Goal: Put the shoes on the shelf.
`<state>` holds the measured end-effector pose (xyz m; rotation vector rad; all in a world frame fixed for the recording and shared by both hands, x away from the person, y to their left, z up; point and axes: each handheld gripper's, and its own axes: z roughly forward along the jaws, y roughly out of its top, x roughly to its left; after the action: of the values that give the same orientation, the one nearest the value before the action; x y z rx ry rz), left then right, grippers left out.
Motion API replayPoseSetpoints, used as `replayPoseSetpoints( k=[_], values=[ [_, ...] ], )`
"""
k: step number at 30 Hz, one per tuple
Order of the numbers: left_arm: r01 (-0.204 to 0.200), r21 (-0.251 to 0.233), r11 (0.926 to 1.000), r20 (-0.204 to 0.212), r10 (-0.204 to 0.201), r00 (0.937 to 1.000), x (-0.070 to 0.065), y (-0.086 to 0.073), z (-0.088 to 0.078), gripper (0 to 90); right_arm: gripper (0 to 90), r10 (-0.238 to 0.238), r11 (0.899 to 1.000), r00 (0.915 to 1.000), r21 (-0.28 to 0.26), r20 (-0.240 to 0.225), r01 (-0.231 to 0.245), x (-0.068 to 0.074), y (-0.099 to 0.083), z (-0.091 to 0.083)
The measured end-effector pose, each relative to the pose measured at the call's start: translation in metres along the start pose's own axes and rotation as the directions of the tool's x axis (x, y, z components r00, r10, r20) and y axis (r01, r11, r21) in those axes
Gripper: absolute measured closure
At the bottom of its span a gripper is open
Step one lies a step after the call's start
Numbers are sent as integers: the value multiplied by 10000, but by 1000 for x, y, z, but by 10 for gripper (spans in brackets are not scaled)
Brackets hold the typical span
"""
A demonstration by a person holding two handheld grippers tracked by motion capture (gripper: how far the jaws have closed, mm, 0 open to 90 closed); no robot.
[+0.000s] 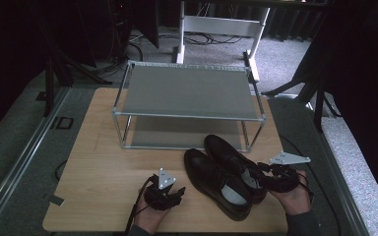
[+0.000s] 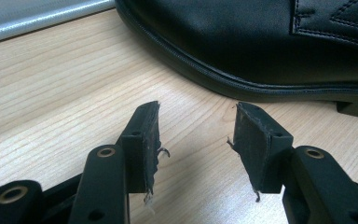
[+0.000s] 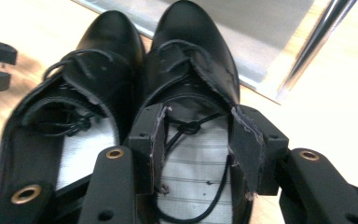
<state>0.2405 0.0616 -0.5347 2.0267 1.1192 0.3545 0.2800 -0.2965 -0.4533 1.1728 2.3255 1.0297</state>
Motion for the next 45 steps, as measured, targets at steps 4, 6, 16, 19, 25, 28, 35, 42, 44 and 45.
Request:
replayPoseSetpoints(
  k=[4, 6, 16, 19, 25, 28, 35, 42, 44, 45],
  values=[
    [6, -2, 10000, -18, -6, 10000, 1, -1, -1, 511, 528, -5, 9998, 9999, 217, -167, 8, 7, -2, -4],
    [9, 3, 10000, -44, -9, 10000, 1, -1, -1, 510, 526, 12, 9996, 9999, 280, -167, -7, 8, -3, -4],
    [59, 20, 10000, -90, -59, 9999, 4, -4, -2, 510, 475, 216, 9971, 9990, 743, -387, -186, 19, -11, -3],
    [69, 4, 10000, -95, -69, 9999, 3, -4, -2, 511, 454, 248, 9964, 9988, 825, -431, -211, 22, -12, -1],
    [63, 33, 10000, -89, -63, 9999, 3, -5, -2, 511, 411, 227, 9949, 9984, 993, -527, -173, 29, -11, 2],
    [71, 35, 10000, -92, -70, 9999, 4, -5, -1, 511, 372, 213, 9887, 9989, 1493, -406, -150, 29, -12, 8],
    [51, 93, 9999, -71, -50, 10000, 3, -6, 0, 510, 343, 256, 9768, 9992, 2133, -294, -187, 28, -17, 13],
    [26, 99, 9999, -59, -26, 10000, 2, -6, 1, 511, 359, 19, 9668, 9997, 2555, -230, 41, 33, -16, 19],
    [26, 97, 9999, -61, -26, 10000, 2, -7, 1, 511, 379, -154, 9607, 9998, 2771, -118, 181, 35, -15, 22],
    [24, 99, 9999, -62, -24, 10000, 2, -7, 0, 511, 390, -184, 9579, 9998, 2863, -105, 207, 35, -15, 24]
  ],
)
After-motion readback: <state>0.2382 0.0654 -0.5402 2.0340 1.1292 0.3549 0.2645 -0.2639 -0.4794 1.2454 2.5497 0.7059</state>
